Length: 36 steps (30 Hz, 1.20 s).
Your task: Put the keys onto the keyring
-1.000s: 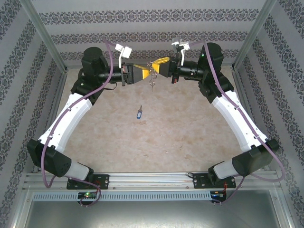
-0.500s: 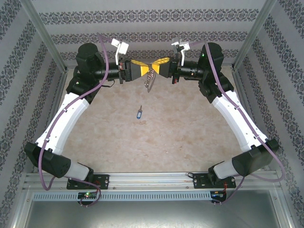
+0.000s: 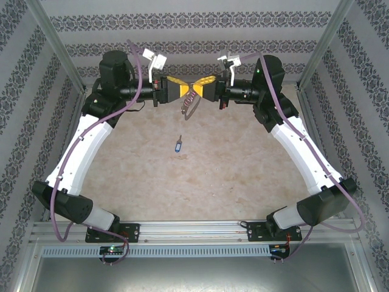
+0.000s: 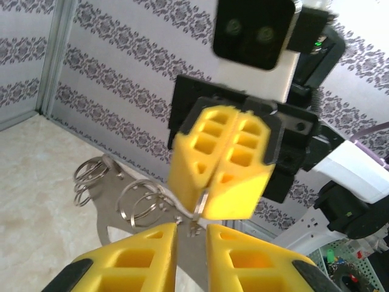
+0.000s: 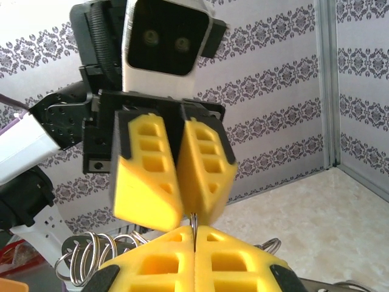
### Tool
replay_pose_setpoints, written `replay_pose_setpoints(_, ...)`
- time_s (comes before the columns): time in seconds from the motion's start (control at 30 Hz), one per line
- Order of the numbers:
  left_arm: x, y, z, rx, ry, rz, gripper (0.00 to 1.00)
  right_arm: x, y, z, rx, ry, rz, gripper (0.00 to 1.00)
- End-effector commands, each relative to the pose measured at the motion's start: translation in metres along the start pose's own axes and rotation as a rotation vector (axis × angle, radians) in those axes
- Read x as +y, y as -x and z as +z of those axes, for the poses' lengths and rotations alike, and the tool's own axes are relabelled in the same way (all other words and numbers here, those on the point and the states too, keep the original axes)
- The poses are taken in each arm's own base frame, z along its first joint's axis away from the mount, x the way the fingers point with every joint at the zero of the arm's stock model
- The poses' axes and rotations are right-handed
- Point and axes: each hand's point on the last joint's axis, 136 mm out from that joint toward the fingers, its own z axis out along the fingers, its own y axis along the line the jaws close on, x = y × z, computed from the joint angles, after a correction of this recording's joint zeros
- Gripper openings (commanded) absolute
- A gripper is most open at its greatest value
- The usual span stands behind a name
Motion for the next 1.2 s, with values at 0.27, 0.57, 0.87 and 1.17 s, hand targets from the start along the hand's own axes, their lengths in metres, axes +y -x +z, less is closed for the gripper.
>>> replay_pose_setpoints(0.27, -0.005, -0.005, 0.009, 0.041, -0.022, 0.048, 0.17, 0.017, 0.009, 0.005, 0.007, 0.058, -0.059, 0.00)
replay_pose_setpoints(0.57, -0.005, -0.010, 0.016, 0.054, -0.038, 0.048, 0.13, 0.017, 0.001, 0.008, 0.047, 0.058, -0.050, 0.00)
replay_pose_setpoints(0.87, -0.006, -0.013, 0.020, 0.055, -0.061, 0.039, 0.00, 0.019, -0.008, 0.006, 0.093, 0.042, -0.051, 0.00)
replay_pose_setpoints(1.17, -0.006, -0.017, 0.019, 0.059, -0.063, 0.065, 0.00, 0.023, -0.007, 0.004, 0.096, 0.030, -0.062, 0.00)
